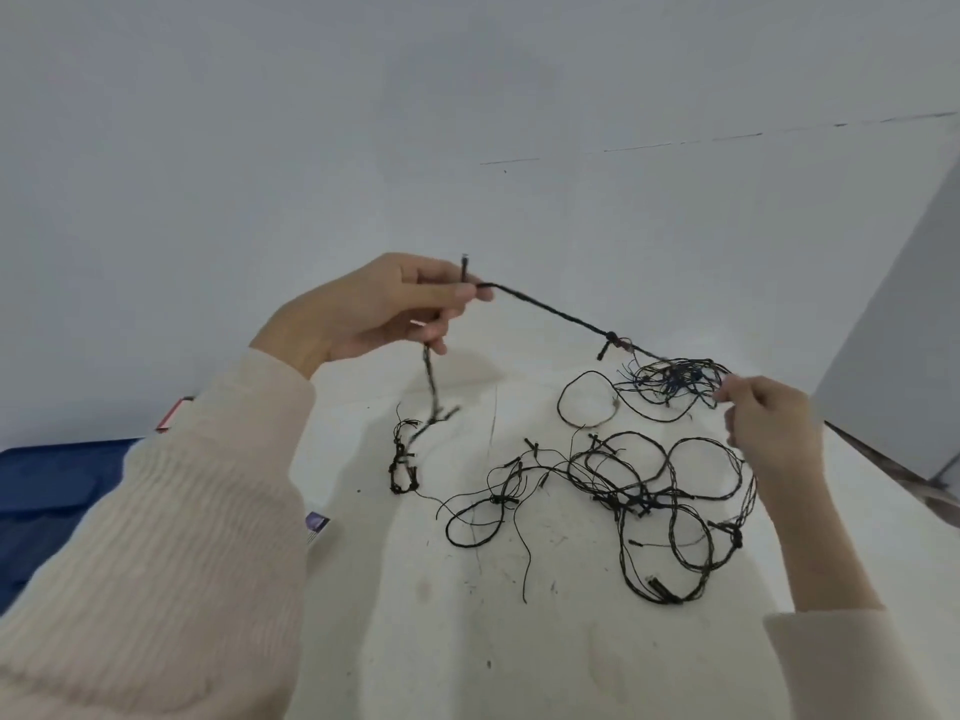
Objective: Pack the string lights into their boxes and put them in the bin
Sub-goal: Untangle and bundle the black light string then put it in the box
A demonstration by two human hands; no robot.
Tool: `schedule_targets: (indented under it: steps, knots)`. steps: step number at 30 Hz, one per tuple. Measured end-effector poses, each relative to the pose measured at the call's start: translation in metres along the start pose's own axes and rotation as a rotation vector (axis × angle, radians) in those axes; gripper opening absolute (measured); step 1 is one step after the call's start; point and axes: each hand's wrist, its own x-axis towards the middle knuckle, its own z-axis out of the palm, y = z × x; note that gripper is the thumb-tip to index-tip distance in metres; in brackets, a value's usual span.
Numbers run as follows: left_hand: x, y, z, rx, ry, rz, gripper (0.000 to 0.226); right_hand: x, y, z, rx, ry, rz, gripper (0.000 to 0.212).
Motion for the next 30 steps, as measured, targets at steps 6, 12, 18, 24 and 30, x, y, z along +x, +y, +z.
schedule_targets:
  steps: [6,12,18,24,30]
  knots:
    - [0.019,0.035,0.041,0.695,-0.101,0.091,0.011,-0.038,-0.066,0.018,-0.006,-0.587,-0.335,0.059]
    - [0.014,0.018,0.026,0.575,-0.073,0.051,0.023,-0.038,-0.093,0.006,0.668,-0.594,-0.168,0.034]
    - [0.002,-0.054,-0.002,0.618,-0.103,-0.185,0.018,-0.001,-0.051,-0.021,0.798,-0.114,-0.054,0.032]
    - [0.020,-0.039,0.026,0.826,-0.111,-0.095,0.023,-0.024,-0.040,0.007,-0.660,-0.362,-0.326,0.056]
    - [0.030,-0.005,0.065,0.849,-0.122,0.152,0.008,-0.054,-0.079,0.033,0.044,-0.858,-0.303,0.034]
